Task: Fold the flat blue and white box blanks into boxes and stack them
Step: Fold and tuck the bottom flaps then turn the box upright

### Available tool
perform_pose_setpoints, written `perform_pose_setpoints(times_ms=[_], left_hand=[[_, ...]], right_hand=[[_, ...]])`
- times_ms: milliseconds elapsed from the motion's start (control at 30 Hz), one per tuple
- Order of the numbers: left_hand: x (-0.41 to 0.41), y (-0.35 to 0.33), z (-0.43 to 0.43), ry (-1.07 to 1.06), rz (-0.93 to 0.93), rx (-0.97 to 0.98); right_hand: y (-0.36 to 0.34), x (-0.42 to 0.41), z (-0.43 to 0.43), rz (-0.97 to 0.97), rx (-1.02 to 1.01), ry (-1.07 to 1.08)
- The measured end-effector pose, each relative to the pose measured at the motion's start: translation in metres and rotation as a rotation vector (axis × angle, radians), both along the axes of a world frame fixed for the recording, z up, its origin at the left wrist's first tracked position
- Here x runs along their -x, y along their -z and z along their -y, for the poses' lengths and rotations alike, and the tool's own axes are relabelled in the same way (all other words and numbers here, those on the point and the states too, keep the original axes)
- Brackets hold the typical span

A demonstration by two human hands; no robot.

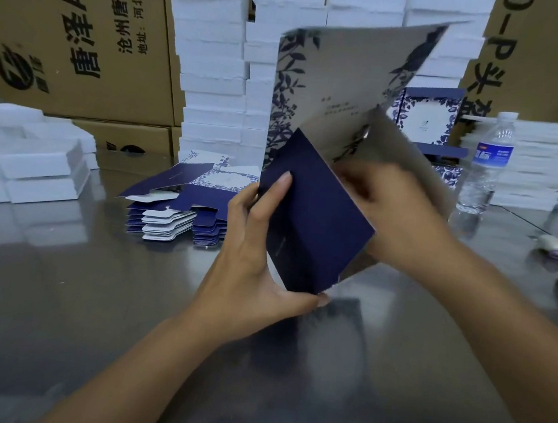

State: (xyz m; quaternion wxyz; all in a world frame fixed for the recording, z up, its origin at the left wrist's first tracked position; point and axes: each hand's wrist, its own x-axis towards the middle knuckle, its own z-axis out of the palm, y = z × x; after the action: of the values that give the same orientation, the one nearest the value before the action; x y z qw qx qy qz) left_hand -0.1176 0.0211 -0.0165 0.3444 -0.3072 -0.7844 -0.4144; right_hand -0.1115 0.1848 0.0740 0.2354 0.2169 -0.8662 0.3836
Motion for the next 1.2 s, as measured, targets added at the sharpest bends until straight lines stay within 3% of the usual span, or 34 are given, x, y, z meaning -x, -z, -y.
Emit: perform_pose_setpoints(times_ms=[100,167,233,300,367,633,833,1033,1200], left_hand=[[0.000,-0.001,0.003,-0.050,0.044,-0.029],[0.001,0.001,0.004,-0.068,0.065,-0.039],[0.001,0.002,0.003,-0.087,0.083,-0.042],[0.000,0.003,0.001,-0.100,0.086,-0.047],[0.000,0.003,0.000,-0.114,0.099,-0.048],[-0.007,0.003,-0.009,-0.006,0.289,-0.128],[-0.013,-0.006,-0.006,0.084,0.282,-0.095],[-0.021,-0.016,-0.017,0.069,0.266,-0.306],[-0.026,-0.020,-0.021,0.060,0.326,-0.341]], right_hand=[[-0.001,-0.010,0.001,-0.156,0.420,0.008],[0.013,-0.019,0.004,-0.313,0.495,0.007],[0.034,-0.025,0.008,-0.500,0.327,0.045],[0.056,-0.024,0.008,-0.702,0.014,0.155],[0.065,-0.021,0.006,-0.781,-0.166,0.242],[0.073,-0.027,0.018,-0.613,-0.089,0.349],[0.069,-0.027,0.009,-0.589,0.098,0.311],[0.072,-0.032,0.013,-0.700,0.031,0.283],[0.074,-0.034,0.014,-0.666,0.015,0.285]])
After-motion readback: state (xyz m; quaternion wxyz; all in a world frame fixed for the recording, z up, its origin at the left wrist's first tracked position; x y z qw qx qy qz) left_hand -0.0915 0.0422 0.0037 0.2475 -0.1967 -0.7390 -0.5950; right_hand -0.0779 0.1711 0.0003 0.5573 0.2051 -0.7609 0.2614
